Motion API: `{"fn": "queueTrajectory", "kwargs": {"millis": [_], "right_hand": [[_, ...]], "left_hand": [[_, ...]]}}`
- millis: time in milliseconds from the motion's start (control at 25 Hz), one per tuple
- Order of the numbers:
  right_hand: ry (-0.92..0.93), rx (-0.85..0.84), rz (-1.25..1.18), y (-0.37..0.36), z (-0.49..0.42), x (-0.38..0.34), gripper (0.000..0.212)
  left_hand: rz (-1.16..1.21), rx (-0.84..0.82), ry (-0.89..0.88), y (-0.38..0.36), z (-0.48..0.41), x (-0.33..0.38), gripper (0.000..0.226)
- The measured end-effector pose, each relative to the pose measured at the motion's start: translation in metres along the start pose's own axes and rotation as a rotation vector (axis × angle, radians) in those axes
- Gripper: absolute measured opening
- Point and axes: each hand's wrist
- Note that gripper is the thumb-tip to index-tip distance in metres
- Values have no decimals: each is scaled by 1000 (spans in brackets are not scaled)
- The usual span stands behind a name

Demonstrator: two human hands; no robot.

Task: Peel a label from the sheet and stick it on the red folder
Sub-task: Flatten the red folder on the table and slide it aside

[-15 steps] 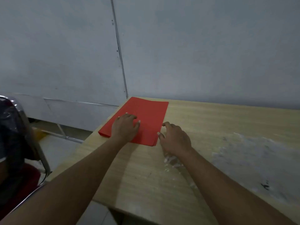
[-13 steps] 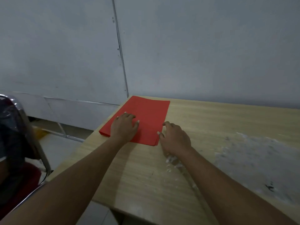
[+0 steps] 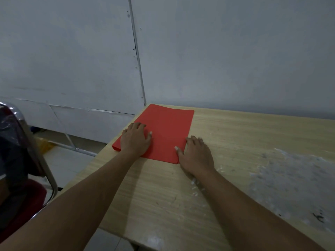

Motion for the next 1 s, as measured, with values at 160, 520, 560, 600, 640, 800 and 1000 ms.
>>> {"fn": "queueTrajectory", "kwargs": {"millis": [160,520,560,600,640,800,1000], "right_hand": [[13,0,30,-4,-1,2,74],[18,-11,61,-7,-1,4,74],[19,-10,62,-7,-1,4,74],[22,-9,65,-7,-1,4,74],[25,-9,70,-8,-1,5,74],[35,-31,83,-6,0,7,74],[68,-45,69,2,11,15,67]], "left_hand": [[-15,-27,14,-1,-1,-7,58],[-37,-52,21,-9,0,-12,55],[-40,-56,20,-10,0,-12,54],[-47,-60,15,-10,0,-12,54],[-54,-64,5,-10,0,-11,54],[-63,-77,-2,-7,3,-6,53],[-67,-94,10,-5,17,8,53]]}}
Point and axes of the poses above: each hand's wrist, its own z-axis away from the middle knuckle, its own y-axis out of the back of the hand, x = y × z, and after that the axes turned 9 degrees about y, right-handed
